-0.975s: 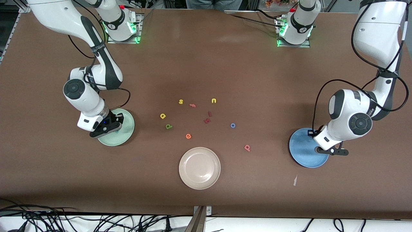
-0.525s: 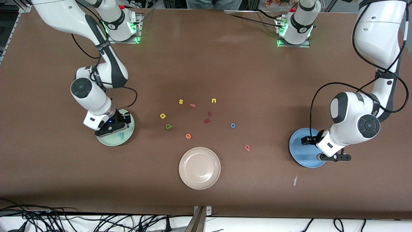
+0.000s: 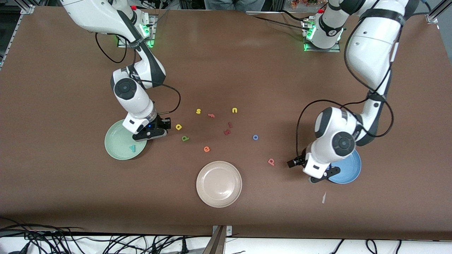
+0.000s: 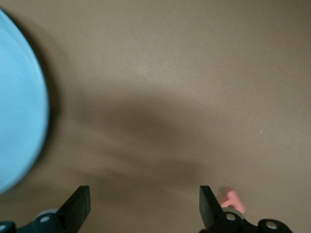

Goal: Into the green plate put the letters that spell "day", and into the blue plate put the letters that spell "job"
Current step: 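Move the right gripper to the yellow letter while the left gripper reaches the pink d, then grasp the yellow letter with the right gripper while the left gripper grasps the pink d, then drop the pink d on the blue plate while the right gripper drops yellow on green, then move the left gripper to the blue o while the right gripper reaches the green d, then grasp the blue o with the left gripper while the right gripper grasps the green d, then drop the blue o on the blue plate while the right gripper drops green d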

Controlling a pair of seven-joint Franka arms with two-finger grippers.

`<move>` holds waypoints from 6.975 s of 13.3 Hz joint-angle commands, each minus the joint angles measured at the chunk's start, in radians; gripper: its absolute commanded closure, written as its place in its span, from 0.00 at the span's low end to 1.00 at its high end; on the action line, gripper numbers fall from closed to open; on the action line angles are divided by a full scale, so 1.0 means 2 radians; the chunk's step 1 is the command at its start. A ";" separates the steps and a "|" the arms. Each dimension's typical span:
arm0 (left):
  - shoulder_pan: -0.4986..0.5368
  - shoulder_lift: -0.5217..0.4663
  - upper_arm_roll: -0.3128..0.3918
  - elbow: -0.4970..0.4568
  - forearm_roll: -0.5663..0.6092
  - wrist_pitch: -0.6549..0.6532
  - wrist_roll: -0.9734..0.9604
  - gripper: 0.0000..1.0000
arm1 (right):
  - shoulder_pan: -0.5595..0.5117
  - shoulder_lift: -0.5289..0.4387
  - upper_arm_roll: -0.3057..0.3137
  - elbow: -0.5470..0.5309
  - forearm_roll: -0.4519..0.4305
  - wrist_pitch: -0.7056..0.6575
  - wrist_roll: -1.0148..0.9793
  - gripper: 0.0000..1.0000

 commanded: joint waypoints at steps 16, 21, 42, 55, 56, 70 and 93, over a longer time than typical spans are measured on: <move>-0.099 0.087 0.041 0.097 -0.005 -0.005 -0.274 0.49 | 0.038 0.037 0.011 -0.033 -0.069 0.075 0.003 0.37; -0.099 0.096 0.041 0.106 -0.006 -0.002 -0.273 0.80 | 0.038 0.038 0.011 -0.032 -0.074 0.076 0.003 0.51; 0.068 -0.138 0.041 -0.253 0.061 0.107 0.136 0.78 | -0.085 -0.040 -0.029 -0.030 -0.040 0.000 -0.234 0.41; -0.091 -0.099 -0.006 -0.144 0.049 0.058 -0.104 0.00 | -0.016 0.032 0.003 0.062 0.027 0.000 -0.047 0.37; -0.109 -0.089 -0.006 -0.138 0.053 0.058 -0.120 0.00 | -0.008 0.039 0.004 0.062 0.027 0.003 -0.037 0.36; -0.147 -0.013 -0.006 -0.088 0.053 0.063 -0.153 0.17 | 0.057 0.098 0.002 0.085 0.022 0.051 0.053 0.32; 0.028 -0.064 -0.003 -0.044 0.056 -0.116 0.141 0.84 | 0.056 0.103 -0.013 0.073 -0.002 0.069 0.043 0.58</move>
